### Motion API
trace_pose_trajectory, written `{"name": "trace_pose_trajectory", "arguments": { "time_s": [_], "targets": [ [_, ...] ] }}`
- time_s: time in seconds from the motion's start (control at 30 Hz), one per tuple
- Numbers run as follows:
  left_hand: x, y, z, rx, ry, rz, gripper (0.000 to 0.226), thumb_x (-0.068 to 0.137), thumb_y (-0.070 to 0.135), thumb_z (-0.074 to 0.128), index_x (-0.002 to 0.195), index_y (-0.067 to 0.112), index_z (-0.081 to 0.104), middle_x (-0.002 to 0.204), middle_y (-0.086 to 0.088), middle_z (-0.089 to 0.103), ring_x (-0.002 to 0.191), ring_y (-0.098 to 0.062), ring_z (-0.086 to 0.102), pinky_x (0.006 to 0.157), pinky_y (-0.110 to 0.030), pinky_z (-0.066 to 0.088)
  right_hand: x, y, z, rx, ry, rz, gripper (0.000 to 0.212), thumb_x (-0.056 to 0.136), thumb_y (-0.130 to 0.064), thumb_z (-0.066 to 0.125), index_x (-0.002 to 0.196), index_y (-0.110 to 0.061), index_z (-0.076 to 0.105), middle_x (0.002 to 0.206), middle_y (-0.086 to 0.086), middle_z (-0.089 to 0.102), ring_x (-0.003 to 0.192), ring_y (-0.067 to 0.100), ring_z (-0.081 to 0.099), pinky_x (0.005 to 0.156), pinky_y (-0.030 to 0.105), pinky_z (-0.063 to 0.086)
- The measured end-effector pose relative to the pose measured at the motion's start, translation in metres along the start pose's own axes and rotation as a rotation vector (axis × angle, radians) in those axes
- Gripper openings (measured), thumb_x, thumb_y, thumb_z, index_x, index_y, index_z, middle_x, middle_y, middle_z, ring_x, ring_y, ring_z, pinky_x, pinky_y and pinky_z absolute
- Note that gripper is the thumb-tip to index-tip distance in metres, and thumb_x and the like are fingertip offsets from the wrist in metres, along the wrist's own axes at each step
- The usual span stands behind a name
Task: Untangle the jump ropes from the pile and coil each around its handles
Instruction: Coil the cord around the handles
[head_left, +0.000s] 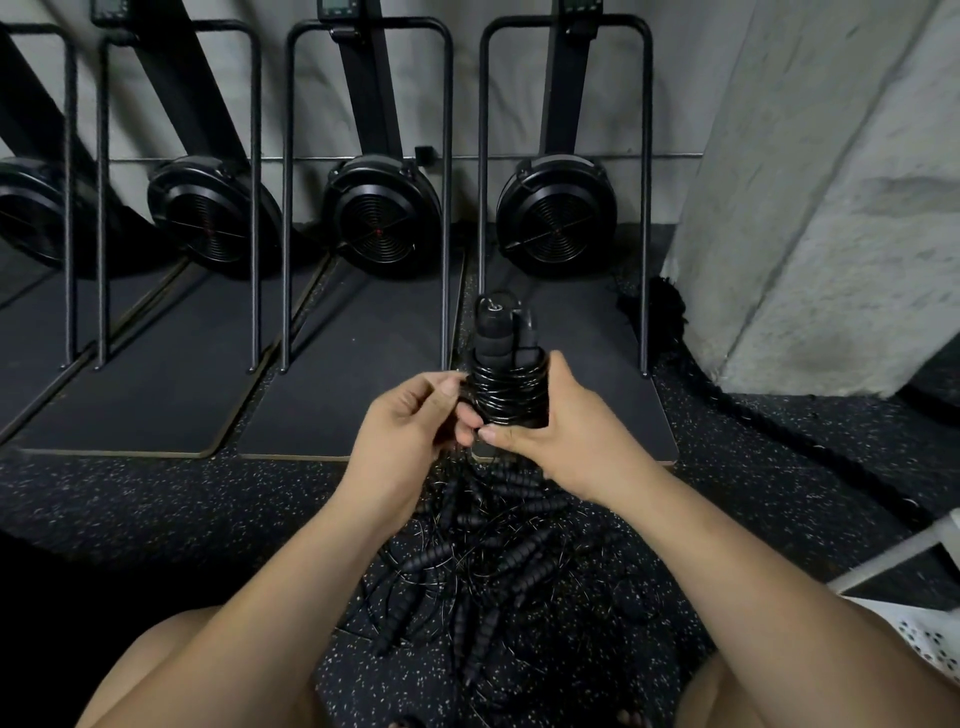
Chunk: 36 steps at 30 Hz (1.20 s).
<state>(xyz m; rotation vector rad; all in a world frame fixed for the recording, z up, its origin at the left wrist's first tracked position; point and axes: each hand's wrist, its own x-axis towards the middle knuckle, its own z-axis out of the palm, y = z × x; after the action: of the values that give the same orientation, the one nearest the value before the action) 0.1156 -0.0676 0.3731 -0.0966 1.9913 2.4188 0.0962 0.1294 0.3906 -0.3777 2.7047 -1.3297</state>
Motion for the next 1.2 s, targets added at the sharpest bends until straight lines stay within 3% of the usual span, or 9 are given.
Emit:
{"name": "trace_pose_trajectory", "arguments": {
  "time_s": [0.1, 0.2, 0.33, 0.53, 0.63, 0.77, 0.93, 1.07, 1.2],
  "targets": [
    [-0.001, 0.002, 0.001, 0.018, -0.054, 0.002, 0.043, 0.098, 0.035, 0.07, 0.123, 0.001, 0.072, 0.091, -0.006, 0.065, 0.076, -0.011, 0.057, 0.081, -0.03, 0.047, -0.004, 0.009, 0.0, 0.222, -0.05, 0.029, 0.064, 0.083, -0.049, 0.09, 0.133, -0.037, 0.052, 0.115, -0.015, 0.076, 0.099, 0.007, 0.075, 0.075, 0.035, 0.065],
    [-0.001, 0.001, 0.004, 0.046, -0.049, -0.01, 0.052, 0.095, 0.048, 0.075, 0.124, 0.005, 0.072, 0.102, -0.011, 0.071, 0.089, -0.017, 0.066, 0.087, -0.035, 0.051, -0.009, 0.008, -0.001, 0.346, -0.094, 0.02, 0.062, 0.083, -0.043, 0.091, 0.137, -0.036, 0.059, 0.125, -0.02, 0.075, 0.116, -0.001, 0.07, 0.101, 0.03, 0.055],
    [-0.007, -0.007, 0.013, 0.043, -0.055, -0.048, 0.056, 0.099, 0.06, 0.063, 0.13, 0.013, 0.068, 0.123, -0.013, 0.076, 0.113, -0.029, 0.073, 0.094, -0.042, 0.056, -0.008, 0.006, 0.002, 0.371, -0.104, 0.0, 0.062, 0.083, -0.047, 0.089, 0.136, -0.037, 0.059, 0.128, -0.017, 0.073, 0.12, -0.001, 0.068, 0.106, 0.03, 0.053],
    [-0.008, -0.006, 0.013, 0.037, -0.027, -0.029, 0.043, 0.107, 0.049, 0.055, 0.125, 0.015, 0.075, 0.103, -0.009, 0.078, 0.088, -0.023, 0.07, 0.082, -0.034, 0.06, -0.008, 0.003, 0.002, 0.326, -0.107, 0.071, 0.056, 0.093, -0.078, 0.057, 0.137, -0.043, 0.061, 0.125, -0.019, 0.073, 0.113, -0.001, 0.069, 0.099, 0.033, 0.06],
    [-0.005, -0.006, 0.012, 0.039, -0.071, -0.076, 0.041, 0.111, 0.045, 0.049, 0.135, 0.022, 0.071, 0.121, -0.007, 0.077, 0.106, -0.029, 0.072, 0.096, -0.041, 0.057, -0.006, 0.005, 0.003, 0.4, -0.03, 0.043, 0.039, 0.099, -0.061, 0.067, 0.133, -0.04, 0.067, 0.125, -0.017, 0.076, 0.119, 0.003, 0.07, 0.111, 0.042, 0.053],
    [-0.004, -0.003, 0.017, 0.077, -0.111, -0.114, 0.043, 0.114, 0.046, 0.041, 0.143, 0.027, 0.066, 0.135, -0.001, 0.073, 0.128, -0.021, 0.068, 0.115, -0.051, 0.048, -0.005, 0.004, 0.003, 0.577, 0.094, 0.023, 0.038, 0.095, -0.027, 0.082, 0.131, -0.031, 0.07, 0.122, -0.011, 0.079, 0.116, 0.007, 0.074, 0.108, 0.036, 0.056],
    [-0.002, -0.002, 0.015, 0.133, -0.154, -0.082, 0.059, 0.099, 0.066, 0.062, 0.151, 0.038, 0.056, 0.145, 0.008, 0.067, 0.139, -0.017, 0.06, 0.121, -0.053, 0.041, -0.002, 0.005, 0.004, 0.516, 0.167, 0.036, 0.065, 0.083, -0.053, 0.085, 0.136, -0.025, 0.06, 0.124, -0.014, 0.078, 0.118, 0.003, 0.072, 0.11, 0.04, 0.054],
    [-0.007, -0.002, 0.015, 0.151, -0.157, -0.036, 0.052, 0.103, 0.036, 0.066, 0.153, 0.031, 0.053, 0.138, 0.006, 0.072, 0.129, -0.015, 0.067, 0.116, -0.048, 0.048, 0.0, 0.009, -0.008, 0.61, 0.038, 0.099, 0.052, 0.087, -0.042, 0.083, 0.132, -0.021, 0.066, 0.121, -0.007, 0.08, 0.116, 0.009, 0.074, 0.113, 0.043, 0.053],
    [-0.009, 0.008, 0.012, 0.182, -0.136, 0.026, 0.049, 0.104, 0.038, 0.063, 0.152, 0.035, 0.054, 0.139, 0.01, 0.07, 0.13, -0.013, 0.066, 0.115, -0.05, 0.049, -0.004, 0.002, -0.01, 0.556, -0.012, 0.037, 0.049, 0.1, -0.031, 0.076, 0.147, -0.029, 0.06, 0.133, -0.014, 0.074, 0.126, 0.001, 0.067, 0.112, 0.029, 0.049]
  ]
}}
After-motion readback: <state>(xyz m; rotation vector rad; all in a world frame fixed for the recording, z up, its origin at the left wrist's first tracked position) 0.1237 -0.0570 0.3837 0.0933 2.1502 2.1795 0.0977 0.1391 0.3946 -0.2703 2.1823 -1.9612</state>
